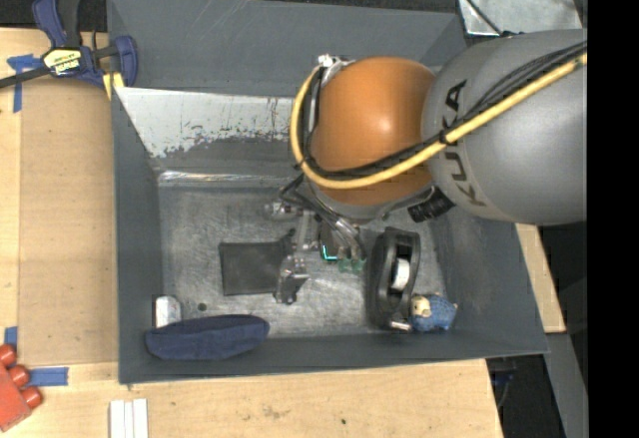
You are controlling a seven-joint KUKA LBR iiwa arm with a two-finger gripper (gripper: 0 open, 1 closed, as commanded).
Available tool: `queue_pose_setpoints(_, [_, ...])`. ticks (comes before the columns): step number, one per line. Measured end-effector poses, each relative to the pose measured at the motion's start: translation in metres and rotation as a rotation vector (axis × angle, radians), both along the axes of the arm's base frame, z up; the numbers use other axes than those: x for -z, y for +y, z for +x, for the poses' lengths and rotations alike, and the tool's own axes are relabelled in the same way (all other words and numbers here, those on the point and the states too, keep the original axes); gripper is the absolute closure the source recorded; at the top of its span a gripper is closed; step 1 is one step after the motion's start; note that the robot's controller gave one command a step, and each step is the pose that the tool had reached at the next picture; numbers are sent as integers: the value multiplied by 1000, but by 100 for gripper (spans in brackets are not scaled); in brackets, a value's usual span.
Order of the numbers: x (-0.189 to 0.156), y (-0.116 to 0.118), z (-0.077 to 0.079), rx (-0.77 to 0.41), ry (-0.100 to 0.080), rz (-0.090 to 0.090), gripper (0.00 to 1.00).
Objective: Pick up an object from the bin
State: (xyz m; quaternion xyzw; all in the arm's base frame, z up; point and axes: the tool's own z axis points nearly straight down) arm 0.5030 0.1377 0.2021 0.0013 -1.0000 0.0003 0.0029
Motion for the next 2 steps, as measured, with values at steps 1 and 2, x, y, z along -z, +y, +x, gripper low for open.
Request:
queue_pose_setpoints(1, [126, -3, 32, 84, -4, 0, 0])
queue_pose_setpoints(2, [120, -3, 35, 87, -14, 3, 100])
